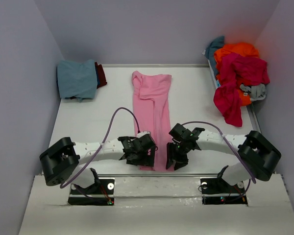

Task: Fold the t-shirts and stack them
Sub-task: Fold the tshirt

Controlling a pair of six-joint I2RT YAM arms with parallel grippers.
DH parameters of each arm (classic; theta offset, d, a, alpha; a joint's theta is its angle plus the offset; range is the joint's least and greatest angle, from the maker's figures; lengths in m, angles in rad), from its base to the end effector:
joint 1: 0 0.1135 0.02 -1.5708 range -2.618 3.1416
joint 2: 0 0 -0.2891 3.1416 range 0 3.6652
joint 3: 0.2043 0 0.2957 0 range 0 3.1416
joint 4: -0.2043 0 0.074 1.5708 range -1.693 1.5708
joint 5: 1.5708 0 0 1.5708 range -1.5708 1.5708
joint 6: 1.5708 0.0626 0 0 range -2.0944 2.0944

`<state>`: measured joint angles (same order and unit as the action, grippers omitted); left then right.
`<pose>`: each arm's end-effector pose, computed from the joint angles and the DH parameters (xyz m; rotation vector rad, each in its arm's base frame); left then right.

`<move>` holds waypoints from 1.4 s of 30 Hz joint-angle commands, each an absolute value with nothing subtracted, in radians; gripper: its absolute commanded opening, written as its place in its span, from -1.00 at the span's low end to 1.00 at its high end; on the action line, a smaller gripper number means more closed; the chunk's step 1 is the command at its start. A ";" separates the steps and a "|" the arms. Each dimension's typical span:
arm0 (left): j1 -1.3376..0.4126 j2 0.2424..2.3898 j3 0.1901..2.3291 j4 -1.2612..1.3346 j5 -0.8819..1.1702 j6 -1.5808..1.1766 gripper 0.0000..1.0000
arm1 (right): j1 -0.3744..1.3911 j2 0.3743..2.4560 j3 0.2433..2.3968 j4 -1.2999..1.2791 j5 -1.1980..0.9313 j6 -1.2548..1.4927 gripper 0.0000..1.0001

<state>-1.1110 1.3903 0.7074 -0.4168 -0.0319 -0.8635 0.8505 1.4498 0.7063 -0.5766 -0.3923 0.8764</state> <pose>0.1316 -0.2613 0.1400 0.3358 2.7865 -0.5375 0.1611 0.2199 0.1209 0.0354 -2.9335 -0.6596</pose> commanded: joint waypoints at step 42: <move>-1.126 1.370 0.522 -0.483 -0.011 -1.035 0.18 | 0.861 1.420 0.716 -0.543 -0.400 0.870 -0.07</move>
